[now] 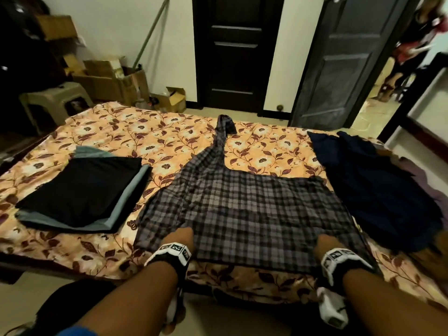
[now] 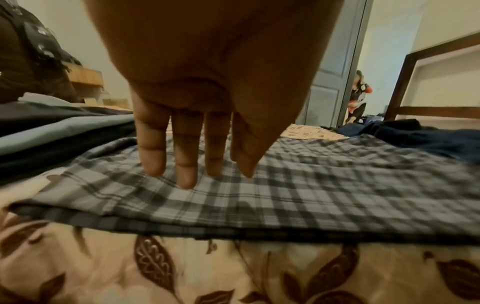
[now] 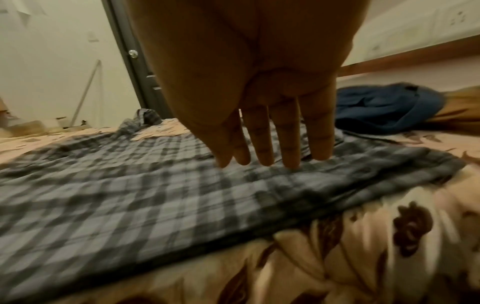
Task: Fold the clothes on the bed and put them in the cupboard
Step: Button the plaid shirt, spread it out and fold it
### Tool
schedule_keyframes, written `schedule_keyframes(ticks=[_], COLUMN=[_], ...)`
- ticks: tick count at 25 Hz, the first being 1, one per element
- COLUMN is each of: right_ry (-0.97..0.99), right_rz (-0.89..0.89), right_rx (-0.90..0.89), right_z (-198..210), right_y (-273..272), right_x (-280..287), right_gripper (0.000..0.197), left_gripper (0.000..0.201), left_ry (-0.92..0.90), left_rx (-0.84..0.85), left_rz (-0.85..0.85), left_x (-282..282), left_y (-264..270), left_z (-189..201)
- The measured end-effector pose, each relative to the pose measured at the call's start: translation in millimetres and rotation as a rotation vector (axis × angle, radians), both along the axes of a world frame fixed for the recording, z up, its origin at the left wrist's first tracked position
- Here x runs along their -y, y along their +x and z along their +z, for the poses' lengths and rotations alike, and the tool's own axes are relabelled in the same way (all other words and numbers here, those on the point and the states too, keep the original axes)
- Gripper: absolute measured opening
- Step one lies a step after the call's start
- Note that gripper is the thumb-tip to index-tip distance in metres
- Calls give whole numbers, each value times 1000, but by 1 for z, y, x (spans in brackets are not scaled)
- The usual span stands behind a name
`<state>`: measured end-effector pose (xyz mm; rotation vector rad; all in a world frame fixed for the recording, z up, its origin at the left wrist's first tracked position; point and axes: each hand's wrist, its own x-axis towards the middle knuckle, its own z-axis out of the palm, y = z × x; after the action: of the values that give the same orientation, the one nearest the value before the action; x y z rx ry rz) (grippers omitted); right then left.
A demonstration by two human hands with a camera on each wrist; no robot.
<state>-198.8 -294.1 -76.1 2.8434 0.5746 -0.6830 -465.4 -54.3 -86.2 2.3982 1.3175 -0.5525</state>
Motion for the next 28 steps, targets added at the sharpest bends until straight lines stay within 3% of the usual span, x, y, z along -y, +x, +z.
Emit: schedule_keyframes(ticks=[2, 4, 9, 11, 13, 15, 19, 22, 24, 26, 28], right_ry=[123, 168, 227, 229, 212, 181, 185, 215, 281, 324, 252], right_rz=[101, 190, 468, 403, 243, 79, -87, -148, -36, 218, 296], right_rx=[-81, -192, -195, -198, -140, -71, 31, 154, 152, 64, -47], right_z=[-20, -37, -67, -80, -97, -107, -107, -97, -92, -97, -102], right_y=[-22, -47, -90, -89, -69, -38, 10, 12, 4, -9, -16], right_x=[-15, -41, -75, -67, -45, -18, 29, 27, -5, -44, -63], right_gripper=[31, 33, 62, 71, 84, 85, 84, 89, 87, 86, 76], left_gripper=[25, 38, 57, 63, 69, 75, 79, 81, 75, 64, 66], left_ry=[-93, -146, 86, 73, 44, 54, 57, 110, 150, 184, 58], left_rx=[73, 142, 97, 134, 126, 147, 188, 223, 313, 333, 305], left_rz=[-66, -121, -307, -257, -197, -189, -197, -167, -210, -399, -455], left_x=[15, 25, 53, 54, 50, 49, 49, 57, 72, 83, 75], left_y=[20, 41, 79, 84, 81, 76, 73, 75, 99, 131, 153], left_z=[-2, -10, -46, -69, -90, -106, -114, -111, -103, -93, -88])
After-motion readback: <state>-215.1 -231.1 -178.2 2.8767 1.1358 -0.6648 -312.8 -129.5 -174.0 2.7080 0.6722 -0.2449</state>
